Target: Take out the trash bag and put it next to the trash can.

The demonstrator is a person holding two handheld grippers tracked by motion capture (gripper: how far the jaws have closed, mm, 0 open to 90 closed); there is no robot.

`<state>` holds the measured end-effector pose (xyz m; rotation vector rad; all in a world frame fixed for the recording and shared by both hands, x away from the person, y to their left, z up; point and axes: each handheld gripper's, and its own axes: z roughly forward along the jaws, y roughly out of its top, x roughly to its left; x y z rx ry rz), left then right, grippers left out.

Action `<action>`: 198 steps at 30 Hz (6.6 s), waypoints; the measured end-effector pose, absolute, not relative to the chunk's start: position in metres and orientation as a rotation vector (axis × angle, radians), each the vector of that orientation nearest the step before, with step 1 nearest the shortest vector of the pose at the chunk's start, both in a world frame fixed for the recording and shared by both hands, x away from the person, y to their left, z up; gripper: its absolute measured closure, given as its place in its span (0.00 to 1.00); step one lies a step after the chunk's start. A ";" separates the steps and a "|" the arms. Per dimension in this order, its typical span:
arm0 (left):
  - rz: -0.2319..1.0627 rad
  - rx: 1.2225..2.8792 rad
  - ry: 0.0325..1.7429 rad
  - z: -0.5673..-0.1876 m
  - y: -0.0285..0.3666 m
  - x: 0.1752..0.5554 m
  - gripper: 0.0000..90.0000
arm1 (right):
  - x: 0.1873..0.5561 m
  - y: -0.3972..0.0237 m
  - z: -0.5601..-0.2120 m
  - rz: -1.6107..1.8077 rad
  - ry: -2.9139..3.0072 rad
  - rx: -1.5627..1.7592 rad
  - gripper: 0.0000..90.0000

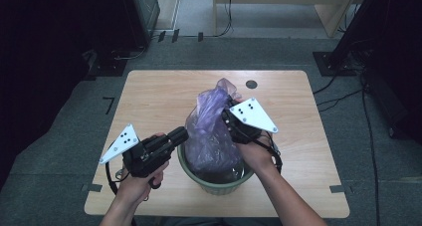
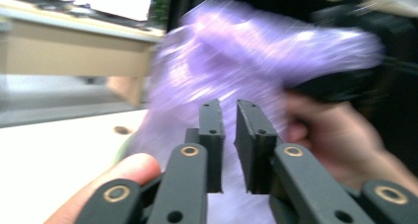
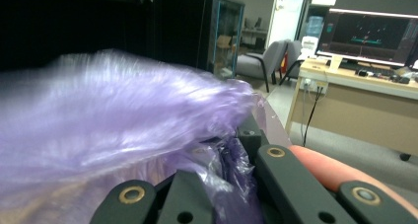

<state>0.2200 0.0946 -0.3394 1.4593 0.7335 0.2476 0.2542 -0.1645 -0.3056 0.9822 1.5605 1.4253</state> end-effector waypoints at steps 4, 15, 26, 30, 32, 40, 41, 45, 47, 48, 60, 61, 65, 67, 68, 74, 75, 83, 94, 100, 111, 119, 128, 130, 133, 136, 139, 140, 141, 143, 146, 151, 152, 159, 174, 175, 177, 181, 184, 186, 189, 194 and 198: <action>0.308 1.448 0.772 -0.352 0.101 0.223 0.66 | 0.252 -0.171 -0.300 1.431 1.515 0.978 1.00; 0.507 1.468 0.933 -0.384 0.121 0.225 0.20 | 0.241 -0.187 -0.270 1.448 1.372 0.931 1.00; 0.560 1.576 1.214 -0.443 0.151 0.242 0.10 | 0.236 -0.215 -0.241 1.454 1.251 0.920 1.00; 0.588 1.625 1.276 -0.458 0.162 0.244 0.09 | 0.235 -0.227 -0.234 1.442 1.222 0.922 1.00; 0.598 1.641 1.287 -0.462 0.163 0.244 0.05 | 0.234 -0.234 -0.231 1.437 1.206 0.930 1.00; 0.631 1.796 1.376 -0.490 0.170 0.247 0.00 | 0.236 -0.265 -0.226 1.389 1.151 0.961 1.00; 0.642 1.827 1.391 -0.493 0.171 0.248 0.00 | 0.236 -0.265 -0.226 1.389 1.151 0.961 1.00; 0.673 1.893 1.442 -0.505 0.174 0.252 0.00 | 0.242 -0.282 -0.232 1.351 1.133 0.997 1.00; 0.671 1.901 1.458 -0.509 0.175 0.253 0.00 | 0.248 -0.292 -0.239 1.328 1.128 1.026 1.00; 0.675 1.919 1.475 -0.513 0.177 0.255 0.00 | 0.252 -0.295 -0.244 1.315 1.127 1.037 1.00; 0.655 1.936 1.510 -0.519 0.177 0.258 0.00 | 0.301 -0.318 -0.302 1.237 1.186 1.219 1.00; 0.644 1.933 1.513 -0.519 0.177 0.259 0.00 | 0.305 -0.318 -0.307 1.231 1.191 1.235 1.00; 0.635 1.924 1.522 -0.520 0.177 0.259 0.00 | 0.320 -0.314 -0.322 1.256 1.172 1.283 0.99; 0.636 1.922 1.526 -0.520 0.177 0.260 0.00 | 0.328 -0.310 -0.327 1.266 1.160 1.304 0.99; 0.637 1.922 1.527 -0.520 0.176 0.260 0.00 | 0.331 -0.307 -0.329 1.272 1.154 1.310 0.98; 0.639 1.919 1.530 -0.520 0.176 0.260 0.00 | 0.340 -0.291 -0.334 1.467 1.133 1.226 0.61; 0.638 1.919 1.530 -0.520 0.176 0.260 0.00 | 0.340 -0.289 -0.334 1.473 1.135 1.220 0.53; 0.638 1.920 1.529 -0.520 0.176 0.261 0.00 | 0.336 -0.290 -0.374 1.401 1.439 1.249 0.32; 0.638 1.922 1.528 -0.519 0.176 0.261 0.00 | 0.297 -0.321 -0.414 1.321 1.597 1.248 0.20; 0.638 1.920 1.530 -0.520 0.176 0.261 0.00 | 0.281 -0.333 -0.432 1.250 1.668 1.256 0.16; 0.639 1.918 1.531 -0.520 0.176 0.262 0.00 | 0.255 -0.342 -0.467 1.170 1.768 1.280 0.17; 0.640 1.916 1.533 -0.520 0.175 0.263 0.00 | 0.279 -0.325 -0.477 1.210 1.745 1.386 0.17; 0.639 1.917 1.531 -0.520 0.175 0.263 0.00 | 0.322 -0.284 -0.475 1.294 1.745 1.470 0.18; 0.637 1.917 1.531 -0.520 0.176 0.263 0.00 | 0.325 -0.274 -0.476 1.273 1.775 1.436 0.18; 0.637 1.917 1.531 -0.520 0.176 0.263 0.00 | 0.321 -0.270 -0.479 1.252 1.800 1.390 0.18; 0.638 1.917 1.531 -0.520 0.175 0.263 0.00 | 0.315 -0.280 -0.486 1.219 1.818 1.389 0.17; 0.638 1.917 1.531 -0.520 0.175 0.263 0.00 | 0.307 -0.294 -0.494 1.169 1.841 1.397 0.17; 0.638 1.917 1.531 -0.520 0.175 0.263 0.00 | 0.304 -0.298 -0.496 1.148 1.855 1.386 0.16; 0.639 1.917 1.531 -0.520 0.175 0.263 0.00 | 0.302 -0.300 -0.498 1.134 1.864 1.379 0.16; 0.640 1.917 1.533 -0.520 0.175 0.263 0.00 | 0.292 -0.308 -0.503 1.085 1.921 1.340 0.16; 0.641 1.917 1.535 -0.519 0.175 0.263 0.00 | 0.285 -0.315 -0.505 1.062 1.951 1.324 0.16; 0.641 1.917 1.536 -0.519 0.175 0.263 0.00 | 0.276 -0.326 -0.507 1.052 1.940 1.354 0.16; 0.641 1.917 1.535 -0.519 0.175 0.263 0.00 | 0.273 -0.329 -0.507 1.045 1.936 1.363 0.16; 0.641 1.917 1.535 -0.519 0.175 0.263 0.00 | 0.255 -0.353 -0.509 0.999 1.891 1.428 0.16; 0.641 1.917 1.535 -0.519 0.175 0.263 0.00 | 0.220 -0.392 -0.515 0.910 1.839 1.518 0.16; 0.641 1.917 1.535 -0.519 0.175 0.263 0.00 | 0.216 -0.396 -0.516 0.899 1.832 1.540 0.16; 0.641 1.917 1.535 -0.519 0.175 0.263 0.00 | 0.214 -0.398 -0.517 0.892 1.830 1.544 0.16; 0.641 1.917 1.535 -0.519 0.175 0.263 0.00 | 0.205 -0.405 -0.518 0.867 1.817 1.569 0.16; 0.641 1.917 1.535 -0.519 0.175 0.263 0.00 | 0.200 -0.410 -0.520 0.852 1.806 1.603 0.16; 0.641 1.917 1.535 -0.519 0.175 0.263 0.00 | 0.196 -0.416 -0.520 0.844 1.786 1.632 0.16; 0.641 1.917 1.535 -0.519 0.175 0.263 0.00 | 0.192 -0.420 -0.521 0.840 1.772 1.652 0.16; 0.641 1.916 1.535 -0.520 0.175 0.263 0.00 | 0.187 -0.425 -0.521 0.821 1.758 1.662 0.16; 0.641 1.916 1.535 -0.520 0.175 0.264 0.00 | 0.182 -0.431 -0.522 0.785 1.745 1.671 0.16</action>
